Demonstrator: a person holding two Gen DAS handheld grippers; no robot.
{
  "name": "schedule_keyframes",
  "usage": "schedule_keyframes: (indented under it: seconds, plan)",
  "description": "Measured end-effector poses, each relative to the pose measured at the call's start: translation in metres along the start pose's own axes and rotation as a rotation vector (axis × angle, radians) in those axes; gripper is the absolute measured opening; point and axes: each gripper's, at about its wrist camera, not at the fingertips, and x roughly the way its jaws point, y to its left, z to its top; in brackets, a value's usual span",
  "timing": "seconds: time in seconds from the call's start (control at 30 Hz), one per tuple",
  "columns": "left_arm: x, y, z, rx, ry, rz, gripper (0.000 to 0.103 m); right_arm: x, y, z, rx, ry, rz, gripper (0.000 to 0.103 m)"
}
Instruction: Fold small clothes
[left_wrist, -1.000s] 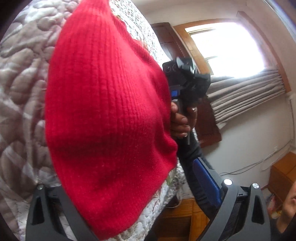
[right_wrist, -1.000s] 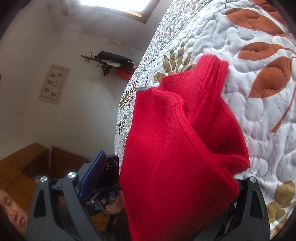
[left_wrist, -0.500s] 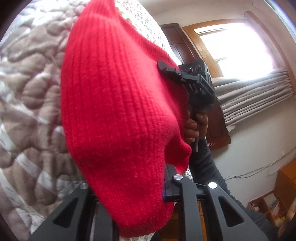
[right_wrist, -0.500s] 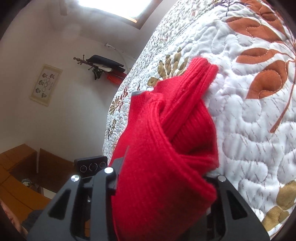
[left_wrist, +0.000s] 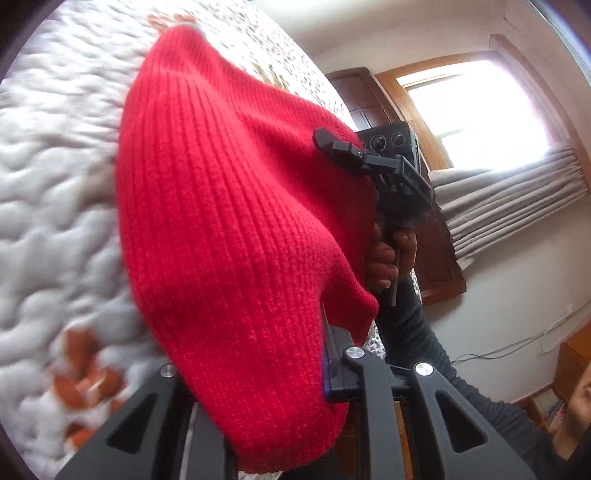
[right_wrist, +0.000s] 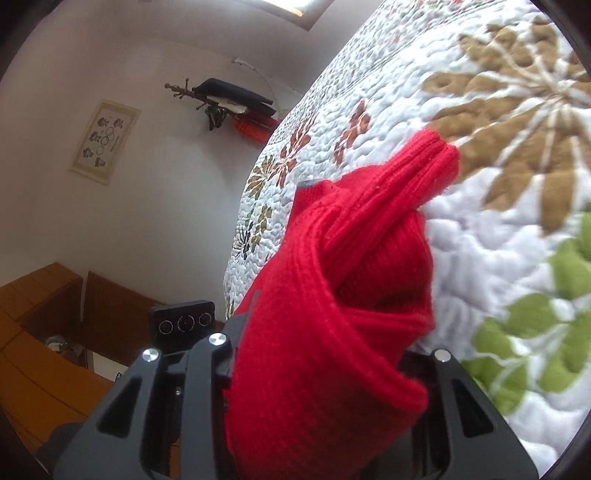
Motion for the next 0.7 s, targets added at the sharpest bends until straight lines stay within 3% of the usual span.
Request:
schedule_keyframes:
  seconds: [0.1,0.2,0.27,0.3,0.37,0.47,0.5,0.6,0.7]
  plan:
    - [-0.007,0.033,-0.017,-0.095,0.010,0.022,0.023,0.029,-0.001,-0.002,0.008,0.045,-0.037,0.047]
    - [-0.013,0.041,-0.030,-0.129,-0.042,-0.002,0.034,0.023,-0.001,-0.003,0.000,0.047,-0.019,0.056]
    - [-0.029,0.029,-0.035,-0.091,-0.118,0.022,0.068,-0.002,-0.004,-0.001,0.019,-0.006,-0.025,0.061]
    - [-0.041,0.021,-0.039,-0.064,-0.182,0.087,0.074,-0.013,-0.006,0.000,0.031,-0.029,-0.035,0.062]
    - [-0.068,0.004,-0.047,-0.003,-0.318,0.198,0.077,-0.033,-0.008,0.000,0.049,-0.060,-0.052,0.066]
    - [-0.088,-0.031,-0.061,0.095,-0.412,0.200,0.076,-0.038,-0.002,-0.009,0.026,-0.038,-0.103,0.072]
    - [-0.085,-0.047,-0.065,0.153,-0.415,0.176,0.076,-0.036,0.001,-0.012,0.010,-0.037,-0.123,0.072]
    - [-0.051,-0.078,-0.067,0.253,-0.305,0.032,0.075,-0.027,0.006,-0.012,-0.029,-0.036,-0.222,0.036]
    - [0.019,-0.101,-0.066,0.316,-0.154,-0.059,0.068,-0.027,0.001,-0.009,-0.022,-0.077,-0.333,0.033]
